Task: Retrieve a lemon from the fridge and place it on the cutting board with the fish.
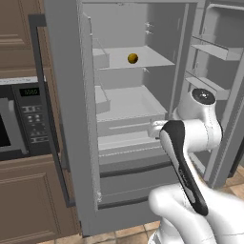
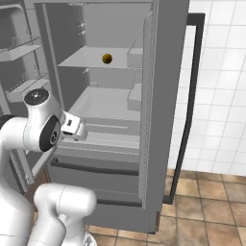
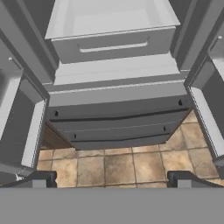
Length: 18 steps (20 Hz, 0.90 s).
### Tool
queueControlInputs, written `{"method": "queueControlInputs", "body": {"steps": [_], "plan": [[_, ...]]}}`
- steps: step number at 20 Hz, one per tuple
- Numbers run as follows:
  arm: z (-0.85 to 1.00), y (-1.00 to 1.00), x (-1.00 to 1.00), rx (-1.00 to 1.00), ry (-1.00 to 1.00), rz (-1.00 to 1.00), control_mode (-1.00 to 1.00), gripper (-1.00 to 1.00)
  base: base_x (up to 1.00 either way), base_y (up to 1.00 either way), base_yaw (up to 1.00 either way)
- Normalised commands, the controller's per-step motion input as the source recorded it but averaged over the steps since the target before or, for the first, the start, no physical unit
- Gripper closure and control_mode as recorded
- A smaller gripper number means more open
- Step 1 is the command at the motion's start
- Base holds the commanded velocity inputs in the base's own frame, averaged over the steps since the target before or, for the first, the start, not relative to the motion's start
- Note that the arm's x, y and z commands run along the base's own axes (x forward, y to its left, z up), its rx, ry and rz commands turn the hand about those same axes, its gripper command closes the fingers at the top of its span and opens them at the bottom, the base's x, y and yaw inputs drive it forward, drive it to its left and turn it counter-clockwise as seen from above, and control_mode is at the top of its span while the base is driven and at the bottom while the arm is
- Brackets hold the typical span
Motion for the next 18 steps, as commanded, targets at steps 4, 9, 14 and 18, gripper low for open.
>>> {"method": "queueControlInputs", "body": {"steps": [4, 9, 14, 18], "plan": [[0.15, -0.03, -0.29, 0.0, 0.0, 0.0, -1.0, -1.0, 0.0, 0.0, 0.0], [0.29, 0.0, -0.41, -0.05, 0.0, 0.0, -1.0, -1.0, 0.0, 0.0, 0.0], [0.26, 0.0, -0.41, -0.03, 0.0, 0.0, -1.0, -1.0, 0.0, 0.0, 0.0], [0.04, 0.0, -0.18, 0.0, 0.0, 0.0, -1.0, -1.0, 0.0, 0.0, 0.0]]}}
